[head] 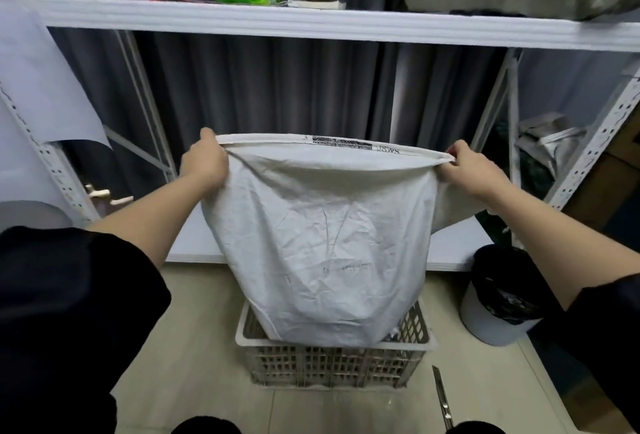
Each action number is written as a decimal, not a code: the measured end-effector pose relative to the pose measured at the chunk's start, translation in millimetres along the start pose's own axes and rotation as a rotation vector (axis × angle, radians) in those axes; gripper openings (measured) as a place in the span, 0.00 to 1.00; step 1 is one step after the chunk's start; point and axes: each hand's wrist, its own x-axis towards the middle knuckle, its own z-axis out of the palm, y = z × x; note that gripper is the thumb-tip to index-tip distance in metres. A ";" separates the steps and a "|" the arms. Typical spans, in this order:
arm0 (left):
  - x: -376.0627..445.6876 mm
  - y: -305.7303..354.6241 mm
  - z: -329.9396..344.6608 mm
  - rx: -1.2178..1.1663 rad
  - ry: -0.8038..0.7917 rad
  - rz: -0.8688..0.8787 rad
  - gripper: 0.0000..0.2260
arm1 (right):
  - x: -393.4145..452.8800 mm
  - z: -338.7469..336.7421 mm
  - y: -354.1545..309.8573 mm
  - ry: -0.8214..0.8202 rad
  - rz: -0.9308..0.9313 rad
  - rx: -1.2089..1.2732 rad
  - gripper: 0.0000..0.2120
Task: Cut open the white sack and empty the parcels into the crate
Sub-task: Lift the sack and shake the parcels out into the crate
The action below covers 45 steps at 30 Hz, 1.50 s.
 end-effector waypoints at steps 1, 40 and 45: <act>-1.6 3.1 2.2 -0.050 0.023 -0.044 0.14 | -0.4 -6.2 -0.1 -0.101 0.001 -0.003 0.21; -55.1 73.4 7.6 0.297 -0.187 0.652 0.44 | -2.9 30.7 -133.4 0.056 -0.310 0.382 0.14; -44.4 96.2 3.6 0.222 0.097 0.647 0.52 | -2.9 -18.4 -166.8 0.119 -0.511 0.665 0.12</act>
